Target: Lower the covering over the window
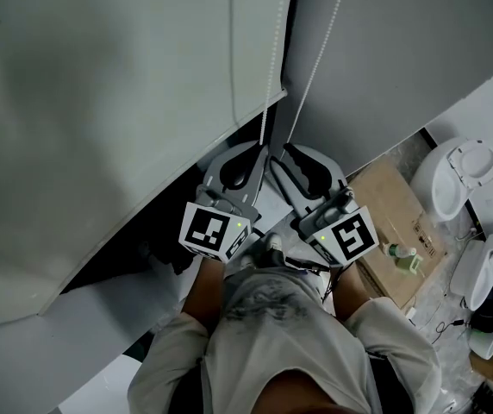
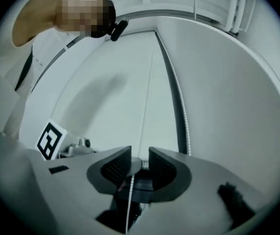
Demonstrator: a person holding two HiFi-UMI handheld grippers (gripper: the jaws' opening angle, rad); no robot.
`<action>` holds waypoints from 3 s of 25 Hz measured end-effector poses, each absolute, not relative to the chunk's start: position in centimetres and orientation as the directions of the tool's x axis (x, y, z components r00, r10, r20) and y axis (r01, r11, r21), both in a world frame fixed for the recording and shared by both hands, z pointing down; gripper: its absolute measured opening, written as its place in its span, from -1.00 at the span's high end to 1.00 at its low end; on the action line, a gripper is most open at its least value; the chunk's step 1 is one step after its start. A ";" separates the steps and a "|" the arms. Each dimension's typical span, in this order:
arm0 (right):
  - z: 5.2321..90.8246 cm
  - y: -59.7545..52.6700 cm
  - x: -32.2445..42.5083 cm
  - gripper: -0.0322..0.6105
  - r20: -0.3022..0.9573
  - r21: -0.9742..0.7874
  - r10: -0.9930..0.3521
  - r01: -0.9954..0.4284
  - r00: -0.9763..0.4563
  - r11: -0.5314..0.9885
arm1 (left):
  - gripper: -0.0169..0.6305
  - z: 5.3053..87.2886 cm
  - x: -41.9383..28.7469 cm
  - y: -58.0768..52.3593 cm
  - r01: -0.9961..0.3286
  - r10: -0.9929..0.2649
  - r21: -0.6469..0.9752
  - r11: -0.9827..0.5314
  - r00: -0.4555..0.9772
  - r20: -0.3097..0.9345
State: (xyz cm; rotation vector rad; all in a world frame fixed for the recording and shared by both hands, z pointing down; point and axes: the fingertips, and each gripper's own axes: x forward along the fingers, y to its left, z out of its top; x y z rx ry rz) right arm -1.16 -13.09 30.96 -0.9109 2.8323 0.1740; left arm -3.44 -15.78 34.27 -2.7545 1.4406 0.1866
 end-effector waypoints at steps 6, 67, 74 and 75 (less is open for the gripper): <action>28.8 -13.7 -1.5 0.54 -0.211 0.125 -0.566 -0.596 -0.797 0.793 | 0.92 38.0 -3.0 -15.4 -0.814 -0.816 0.065 -0.578 0.575 -0.054; 34.2 -14.4 -1.2 0.59 -0.091 0.106 -0.646 -0.652 -0.758 0.751 | 0.90 39.3 -4.6 -12.4 -0.806 -0.820 0.151 -0.572 0.566 -0.083; 34.2 -12.8 -0.3 0.80 -0.085 0.103 -0.651 -0.657 -0.754 0.747 | 0.94 37.0 -4.9 -11.4 -0.804 -0.811 0.114 -0.584 0.572 -0.119; 34.5 -12.6 -0.3 0.82 -0.080 0.098 -0.651 -0.656 -0.755 0.749 | 0.94 36.8 -5.0 -11.3 -0.802 -0.809 0.111 -0.587 0.575 -0.121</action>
